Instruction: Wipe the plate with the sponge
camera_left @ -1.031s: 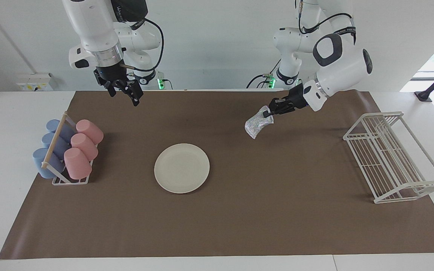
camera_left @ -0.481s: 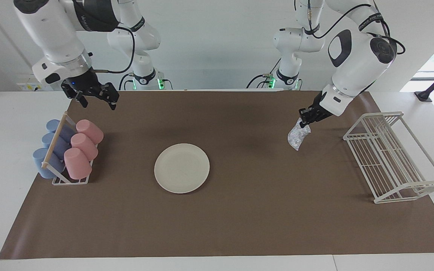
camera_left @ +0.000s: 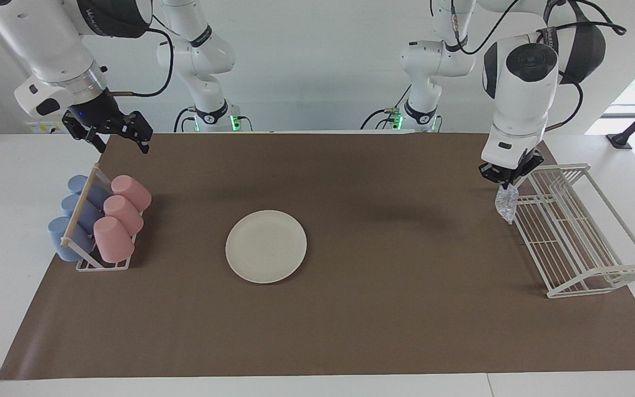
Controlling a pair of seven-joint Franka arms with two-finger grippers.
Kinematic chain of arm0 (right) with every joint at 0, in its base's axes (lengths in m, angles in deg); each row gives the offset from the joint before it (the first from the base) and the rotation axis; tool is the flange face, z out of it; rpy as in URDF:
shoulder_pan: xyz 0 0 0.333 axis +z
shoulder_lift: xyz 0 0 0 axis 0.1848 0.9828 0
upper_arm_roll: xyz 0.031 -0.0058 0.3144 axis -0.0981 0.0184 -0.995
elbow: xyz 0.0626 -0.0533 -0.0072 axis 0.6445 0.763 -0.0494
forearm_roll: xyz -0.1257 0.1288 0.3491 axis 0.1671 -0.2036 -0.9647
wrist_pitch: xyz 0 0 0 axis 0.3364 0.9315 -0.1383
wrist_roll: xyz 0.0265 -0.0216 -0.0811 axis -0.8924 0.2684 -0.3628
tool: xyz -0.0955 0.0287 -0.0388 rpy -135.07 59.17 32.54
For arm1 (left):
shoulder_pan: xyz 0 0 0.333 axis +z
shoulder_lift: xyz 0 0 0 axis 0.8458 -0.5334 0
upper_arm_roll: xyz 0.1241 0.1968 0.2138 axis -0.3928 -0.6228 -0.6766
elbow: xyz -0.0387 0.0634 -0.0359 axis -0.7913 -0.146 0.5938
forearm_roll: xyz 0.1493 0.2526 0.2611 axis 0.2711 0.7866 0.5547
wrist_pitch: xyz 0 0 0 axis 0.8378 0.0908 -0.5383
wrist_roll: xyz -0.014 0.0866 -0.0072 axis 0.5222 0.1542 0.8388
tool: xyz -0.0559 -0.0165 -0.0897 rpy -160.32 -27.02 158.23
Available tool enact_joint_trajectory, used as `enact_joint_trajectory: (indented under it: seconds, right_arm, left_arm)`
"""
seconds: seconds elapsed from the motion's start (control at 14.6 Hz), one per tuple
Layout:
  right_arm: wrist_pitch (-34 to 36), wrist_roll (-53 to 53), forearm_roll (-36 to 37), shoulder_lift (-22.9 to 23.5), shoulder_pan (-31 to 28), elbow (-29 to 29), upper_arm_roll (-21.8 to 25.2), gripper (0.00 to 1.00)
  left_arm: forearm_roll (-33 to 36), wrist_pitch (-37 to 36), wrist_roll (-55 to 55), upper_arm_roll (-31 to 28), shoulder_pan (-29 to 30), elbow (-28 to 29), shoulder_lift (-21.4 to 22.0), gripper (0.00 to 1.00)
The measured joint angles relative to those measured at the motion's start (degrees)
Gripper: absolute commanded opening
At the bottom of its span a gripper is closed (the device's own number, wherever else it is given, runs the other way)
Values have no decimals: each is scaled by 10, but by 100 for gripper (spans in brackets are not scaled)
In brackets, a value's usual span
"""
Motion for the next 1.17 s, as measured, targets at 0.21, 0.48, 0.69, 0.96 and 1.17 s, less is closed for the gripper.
enact_joint_trajectory:
  seconds: [0.21,0.48,0.69,0.96,1.17]
  right_arm:
    - [-4,-3,-2,1,-1,3,2,100]
    - [-11,-18,-2,2,-2,5,14,100]
    - [-11,-18,-2,2,-1,5,15,100]
    - [-11,-18,-2,1,-1,5,14,100]
    - [-11,-18,-2,1,-2,5,14,100]
  left_arm:
    - [149,-1,2,3,-9,-1,-5,0]
    - [293,-1,46,-2,-7,6,-42,0]
    - [360,3,148,-5,11,58,-65,0]
    - [394,3,284,-2,13,117,-80,0]
    - [394,6,326,3,12,122,-93,0]
